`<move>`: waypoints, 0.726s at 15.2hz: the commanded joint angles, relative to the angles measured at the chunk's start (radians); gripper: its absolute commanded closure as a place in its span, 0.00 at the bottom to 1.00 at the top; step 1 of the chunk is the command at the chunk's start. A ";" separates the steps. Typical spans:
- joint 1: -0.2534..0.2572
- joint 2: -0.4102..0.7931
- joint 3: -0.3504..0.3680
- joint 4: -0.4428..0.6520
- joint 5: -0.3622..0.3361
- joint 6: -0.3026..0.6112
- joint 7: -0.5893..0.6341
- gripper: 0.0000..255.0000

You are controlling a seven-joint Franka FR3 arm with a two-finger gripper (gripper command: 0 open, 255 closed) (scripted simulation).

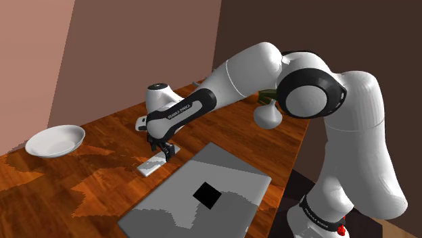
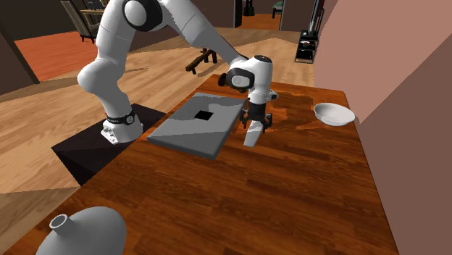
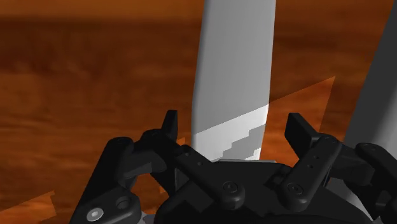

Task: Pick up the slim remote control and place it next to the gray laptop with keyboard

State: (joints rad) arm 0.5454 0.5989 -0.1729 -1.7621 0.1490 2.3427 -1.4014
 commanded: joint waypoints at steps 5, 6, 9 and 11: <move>0.007 -0.069 -0.011 0.010 -0.016 -0.078 0.010 0.00; 0.007 -0.069 -0.011 0.010 -0.016 -0.078 0.010 0.00; 0.007 -0.069 -0.011 0.010 -0.016 -0.078 0.010 0.00; 0.007 -0.069 -0.011 0.010 -0.016 -0.078 0.010 0.00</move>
